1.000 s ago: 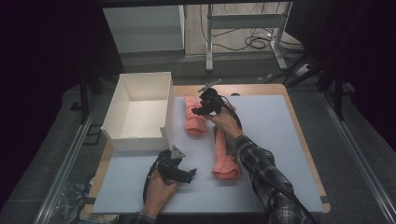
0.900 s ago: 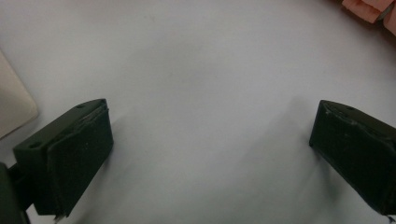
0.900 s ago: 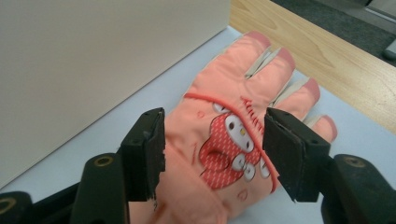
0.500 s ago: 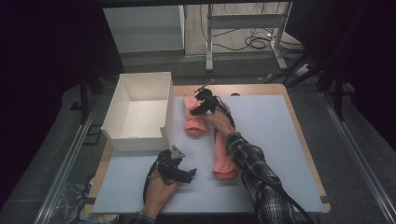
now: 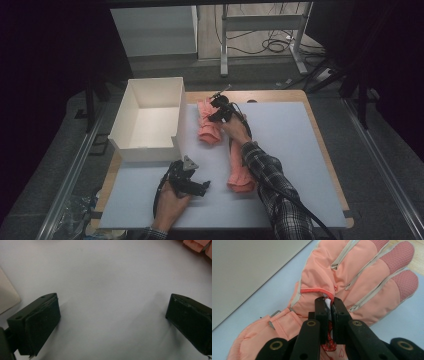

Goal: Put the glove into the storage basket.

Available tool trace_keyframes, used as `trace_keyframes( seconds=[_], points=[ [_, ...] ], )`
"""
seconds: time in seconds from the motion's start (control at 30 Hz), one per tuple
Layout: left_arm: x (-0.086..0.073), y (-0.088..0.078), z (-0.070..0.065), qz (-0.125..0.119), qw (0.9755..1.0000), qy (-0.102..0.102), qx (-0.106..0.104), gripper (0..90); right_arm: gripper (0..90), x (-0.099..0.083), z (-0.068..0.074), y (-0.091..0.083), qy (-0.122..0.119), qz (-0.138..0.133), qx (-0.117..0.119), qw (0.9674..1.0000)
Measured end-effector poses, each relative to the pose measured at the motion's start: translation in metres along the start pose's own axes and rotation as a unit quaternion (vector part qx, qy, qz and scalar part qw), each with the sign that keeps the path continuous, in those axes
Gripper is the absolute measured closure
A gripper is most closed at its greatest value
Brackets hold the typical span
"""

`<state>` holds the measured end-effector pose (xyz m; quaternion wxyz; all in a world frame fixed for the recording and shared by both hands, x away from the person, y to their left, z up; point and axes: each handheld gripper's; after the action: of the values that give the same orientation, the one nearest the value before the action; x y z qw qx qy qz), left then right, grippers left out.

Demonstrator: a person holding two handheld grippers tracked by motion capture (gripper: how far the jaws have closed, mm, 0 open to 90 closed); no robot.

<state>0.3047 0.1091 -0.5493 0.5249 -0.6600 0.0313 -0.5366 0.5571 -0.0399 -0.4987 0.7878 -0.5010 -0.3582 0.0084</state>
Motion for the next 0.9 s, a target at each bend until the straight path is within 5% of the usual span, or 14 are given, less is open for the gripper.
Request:
trace_keyframes(
  seconds=[0.9],
  points=[
    [0.0,0.0,0.0,0.001,1.0,0.0,0.0,0.0,86.0,-0.011,0.027,-0.075,-0.013,-0.037,0.073,0.9966]
  ],
)
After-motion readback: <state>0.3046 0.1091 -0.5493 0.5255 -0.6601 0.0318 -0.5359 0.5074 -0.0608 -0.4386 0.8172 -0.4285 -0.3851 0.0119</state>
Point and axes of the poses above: each handheld gripper's, and its own axes: y roughly forward along the jaws, x roughly out of its top, z roughly to its left, and after that the axes turned 14 degrees about y, right-handed
